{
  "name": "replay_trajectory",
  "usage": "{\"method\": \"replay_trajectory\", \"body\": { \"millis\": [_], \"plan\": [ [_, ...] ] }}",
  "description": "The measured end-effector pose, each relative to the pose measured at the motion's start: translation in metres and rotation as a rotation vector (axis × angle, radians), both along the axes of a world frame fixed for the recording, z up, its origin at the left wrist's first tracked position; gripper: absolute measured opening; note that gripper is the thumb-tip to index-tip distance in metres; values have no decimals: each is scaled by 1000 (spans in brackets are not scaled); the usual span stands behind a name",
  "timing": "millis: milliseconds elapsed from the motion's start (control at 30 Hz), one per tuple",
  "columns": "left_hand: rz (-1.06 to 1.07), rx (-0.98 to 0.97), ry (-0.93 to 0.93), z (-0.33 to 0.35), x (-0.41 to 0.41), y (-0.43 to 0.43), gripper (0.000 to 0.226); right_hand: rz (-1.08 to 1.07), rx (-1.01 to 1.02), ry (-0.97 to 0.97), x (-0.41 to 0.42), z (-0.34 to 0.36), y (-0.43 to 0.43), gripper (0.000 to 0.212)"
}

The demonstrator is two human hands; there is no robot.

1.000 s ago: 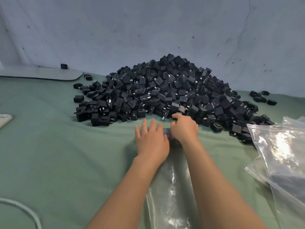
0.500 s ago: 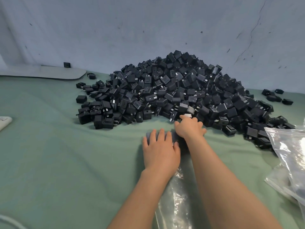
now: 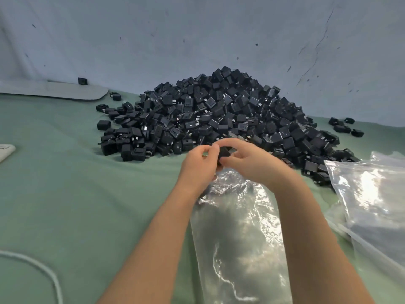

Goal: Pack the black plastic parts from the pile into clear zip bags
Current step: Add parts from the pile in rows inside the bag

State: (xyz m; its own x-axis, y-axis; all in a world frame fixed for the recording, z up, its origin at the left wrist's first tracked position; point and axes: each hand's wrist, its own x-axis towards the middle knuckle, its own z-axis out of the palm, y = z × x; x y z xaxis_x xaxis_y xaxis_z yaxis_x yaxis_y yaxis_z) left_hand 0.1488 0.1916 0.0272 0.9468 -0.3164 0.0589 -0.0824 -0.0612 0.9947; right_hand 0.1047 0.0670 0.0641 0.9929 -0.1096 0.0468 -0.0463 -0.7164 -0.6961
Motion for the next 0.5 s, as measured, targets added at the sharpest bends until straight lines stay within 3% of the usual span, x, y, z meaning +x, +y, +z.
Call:
{"method": "replay_trajectory", "body": {
  "millis": [133, 300, 500],
  "plan": [
    [-68, -100, 133, -5, -24, 9, 13, -8, 102, -73, -37, -9, 15, 50],
    [-67, -102, 170, -13, -54, 24, 18, -34, 22, -215, -95, -37, 31, 28],
    [-130, 34, 144, -11, -85, 28, 30, -18, -43, -213, -134, -59, 49, 32]
  ]
}}
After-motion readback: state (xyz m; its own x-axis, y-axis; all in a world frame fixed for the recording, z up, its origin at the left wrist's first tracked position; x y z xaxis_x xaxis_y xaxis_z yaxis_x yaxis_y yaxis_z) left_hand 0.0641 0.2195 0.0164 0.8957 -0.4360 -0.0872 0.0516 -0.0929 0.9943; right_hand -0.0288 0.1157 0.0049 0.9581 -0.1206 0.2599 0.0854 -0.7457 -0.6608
